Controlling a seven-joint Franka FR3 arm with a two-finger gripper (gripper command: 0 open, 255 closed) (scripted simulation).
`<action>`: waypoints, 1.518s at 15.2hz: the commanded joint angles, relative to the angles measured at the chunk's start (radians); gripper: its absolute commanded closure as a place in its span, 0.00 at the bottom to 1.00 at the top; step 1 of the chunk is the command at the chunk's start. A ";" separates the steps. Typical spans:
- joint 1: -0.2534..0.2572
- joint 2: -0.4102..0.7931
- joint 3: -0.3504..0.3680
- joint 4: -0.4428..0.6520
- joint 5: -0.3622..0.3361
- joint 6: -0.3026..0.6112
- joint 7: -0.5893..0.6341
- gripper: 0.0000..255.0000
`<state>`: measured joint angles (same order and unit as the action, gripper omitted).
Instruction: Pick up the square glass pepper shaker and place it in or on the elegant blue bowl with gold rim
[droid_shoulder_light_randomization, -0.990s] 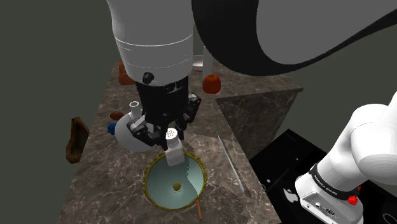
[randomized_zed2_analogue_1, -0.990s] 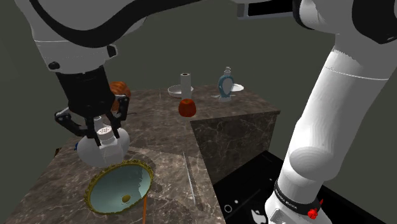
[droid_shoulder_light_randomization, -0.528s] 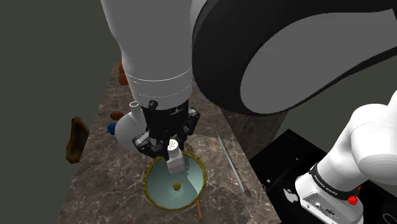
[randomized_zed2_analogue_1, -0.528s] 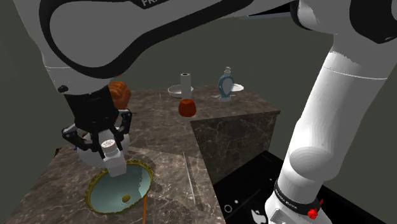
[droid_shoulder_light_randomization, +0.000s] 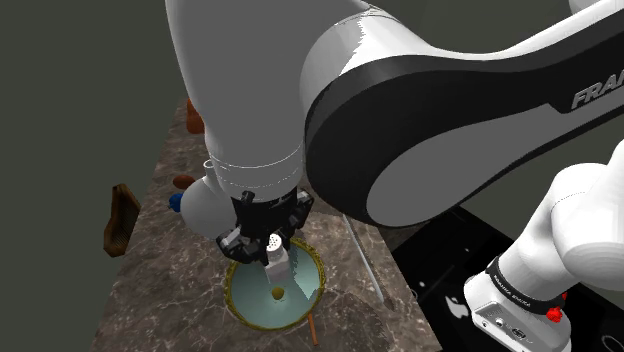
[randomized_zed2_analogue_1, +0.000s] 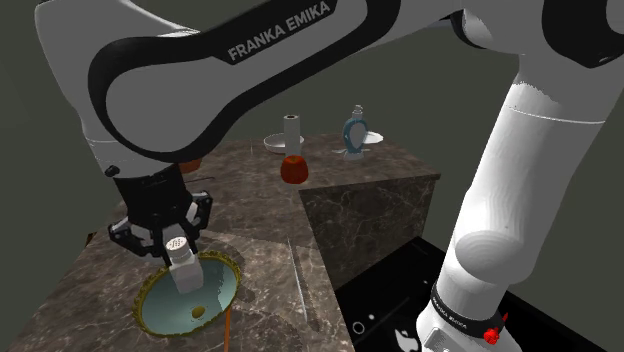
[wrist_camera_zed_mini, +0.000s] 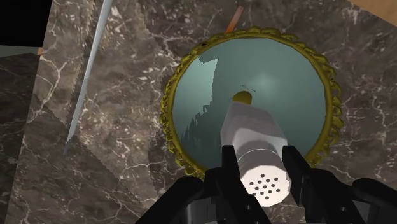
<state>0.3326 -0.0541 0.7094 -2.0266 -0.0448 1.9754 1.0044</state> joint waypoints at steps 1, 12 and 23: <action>0.000 0.001 0.000 -0.004 -0.001 0.005 0.000 1.00; 0.000 0.001 0.000 -0.004 -0.001 0.005 0.000 0.00; 0.001 -0.027 -0.003 0.100 0.020 -0.120 -0.014 0.00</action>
<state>0.3331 -0.0806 0.7063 -1.9263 -0.0253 1.8559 0.9901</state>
